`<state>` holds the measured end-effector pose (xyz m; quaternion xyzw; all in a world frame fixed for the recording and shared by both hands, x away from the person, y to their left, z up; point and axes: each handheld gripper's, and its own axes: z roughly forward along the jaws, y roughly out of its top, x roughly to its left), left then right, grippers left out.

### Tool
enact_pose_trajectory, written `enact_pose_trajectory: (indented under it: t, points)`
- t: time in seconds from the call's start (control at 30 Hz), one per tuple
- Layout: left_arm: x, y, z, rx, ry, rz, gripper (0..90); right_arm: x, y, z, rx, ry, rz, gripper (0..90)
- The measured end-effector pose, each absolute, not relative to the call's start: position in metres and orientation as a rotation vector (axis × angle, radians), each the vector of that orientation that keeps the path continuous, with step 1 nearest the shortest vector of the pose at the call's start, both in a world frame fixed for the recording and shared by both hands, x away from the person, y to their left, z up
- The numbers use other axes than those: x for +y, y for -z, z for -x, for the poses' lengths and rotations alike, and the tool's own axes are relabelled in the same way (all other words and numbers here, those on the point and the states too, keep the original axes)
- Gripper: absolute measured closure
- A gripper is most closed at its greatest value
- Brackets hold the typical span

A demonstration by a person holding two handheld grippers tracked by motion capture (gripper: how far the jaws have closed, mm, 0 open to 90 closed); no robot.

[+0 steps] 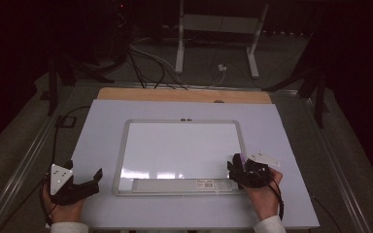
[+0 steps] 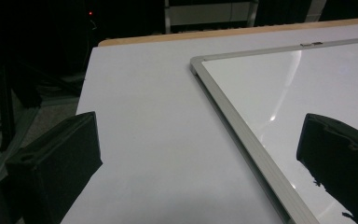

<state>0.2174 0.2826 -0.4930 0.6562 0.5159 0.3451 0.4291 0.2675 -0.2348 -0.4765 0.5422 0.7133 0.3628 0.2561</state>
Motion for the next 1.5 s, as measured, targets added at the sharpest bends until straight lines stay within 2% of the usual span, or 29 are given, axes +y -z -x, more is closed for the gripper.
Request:
enact_pose_trajectory:
  t: [0.6, 1.5]
  points:
    - [0.283, 0.493, -0.217, 1.297, -0.862, -1.635, 0.4, -0.266, 0.446, -0.259, 1.842, -1.150, -1.330, 1.8]
    - [0.285, 0.490, -0.214, 1.282, -0.864, -1.592, 0.4, -0.296, 0.455, -0.242, 1.777, -1.217, -1.206, 0.0]
